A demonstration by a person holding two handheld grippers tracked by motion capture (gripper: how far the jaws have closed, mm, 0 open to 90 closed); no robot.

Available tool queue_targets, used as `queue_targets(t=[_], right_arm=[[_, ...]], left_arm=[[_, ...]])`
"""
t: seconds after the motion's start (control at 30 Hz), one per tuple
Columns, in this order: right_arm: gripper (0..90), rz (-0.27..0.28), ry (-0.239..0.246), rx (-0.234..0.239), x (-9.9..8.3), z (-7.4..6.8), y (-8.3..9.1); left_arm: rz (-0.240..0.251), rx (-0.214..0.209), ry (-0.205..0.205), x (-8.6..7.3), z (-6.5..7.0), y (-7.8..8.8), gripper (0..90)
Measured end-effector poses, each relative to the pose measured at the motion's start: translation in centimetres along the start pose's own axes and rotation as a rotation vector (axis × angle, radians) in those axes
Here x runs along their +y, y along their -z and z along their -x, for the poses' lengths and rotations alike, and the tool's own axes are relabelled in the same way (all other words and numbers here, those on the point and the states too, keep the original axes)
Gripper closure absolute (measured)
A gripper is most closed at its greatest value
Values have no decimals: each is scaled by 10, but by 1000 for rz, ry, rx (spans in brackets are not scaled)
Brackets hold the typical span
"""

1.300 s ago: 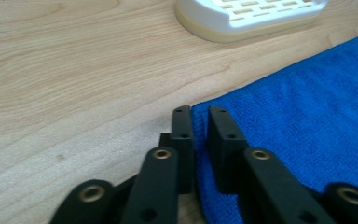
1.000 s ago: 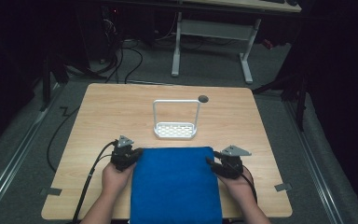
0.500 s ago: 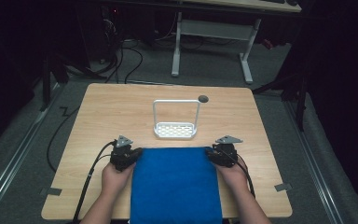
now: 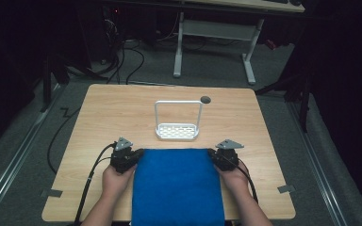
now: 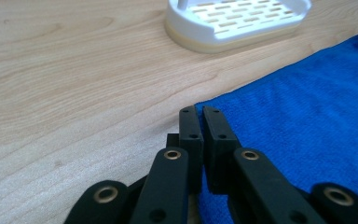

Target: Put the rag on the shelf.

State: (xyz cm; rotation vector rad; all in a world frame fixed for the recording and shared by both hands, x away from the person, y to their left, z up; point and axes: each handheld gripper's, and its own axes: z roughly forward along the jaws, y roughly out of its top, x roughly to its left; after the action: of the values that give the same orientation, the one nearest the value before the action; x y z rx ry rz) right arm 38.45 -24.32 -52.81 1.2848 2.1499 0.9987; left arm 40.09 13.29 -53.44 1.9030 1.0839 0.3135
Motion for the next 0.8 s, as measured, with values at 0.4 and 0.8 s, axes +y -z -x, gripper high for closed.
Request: queue_targets(t=[0.4, 0.8], right_arm=[[882, 91, -4, -6, 2, -4, 17], [882, 237, -20, 7, 10, -11, 47]], left_arm=[[91, -29, 30, -2, -3, 14, 875], [169, -28, 22, 4, 4, 34, 876]])
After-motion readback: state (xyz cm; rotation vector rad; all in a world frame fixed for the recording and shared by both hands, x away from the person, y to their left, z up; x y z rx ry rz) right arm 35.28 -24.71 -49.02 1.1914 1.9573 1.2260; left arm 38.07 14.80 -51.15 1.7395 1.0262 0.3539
